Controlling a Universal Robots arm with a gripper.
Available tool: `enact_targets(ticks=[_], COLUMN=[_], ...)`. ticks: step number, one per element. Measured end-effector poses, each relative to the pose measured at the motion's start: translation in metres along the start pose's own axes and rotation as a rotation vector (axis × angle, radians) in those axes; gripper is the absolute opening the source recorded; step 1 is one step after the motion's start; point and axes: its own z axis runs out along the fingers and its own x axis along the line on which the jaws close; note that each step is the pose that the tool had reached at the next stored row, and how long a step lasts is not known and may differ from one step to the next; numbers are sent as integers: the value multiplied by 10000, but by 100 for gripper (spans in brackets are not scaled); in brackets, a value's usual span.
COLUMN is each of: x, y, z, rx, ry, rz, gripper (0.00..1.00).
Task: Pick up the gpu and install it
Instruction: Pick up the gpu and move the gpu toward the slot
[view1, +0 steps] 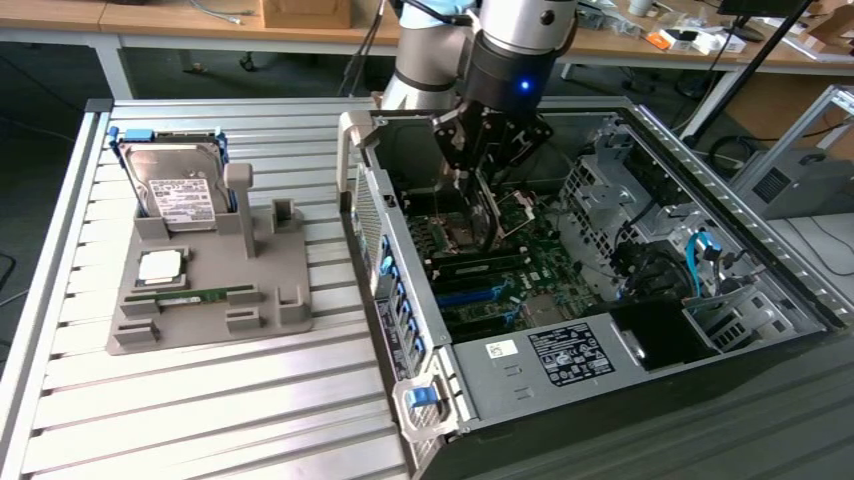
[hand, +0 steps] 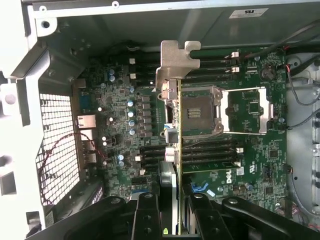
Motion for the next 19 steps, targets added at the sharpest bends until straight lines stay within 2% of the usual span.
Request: enact_targets(ticks=[19], x=[-58], y=[5], z=[55], rx=[18], ry=[-1], rz=[-1], gripper=[27])
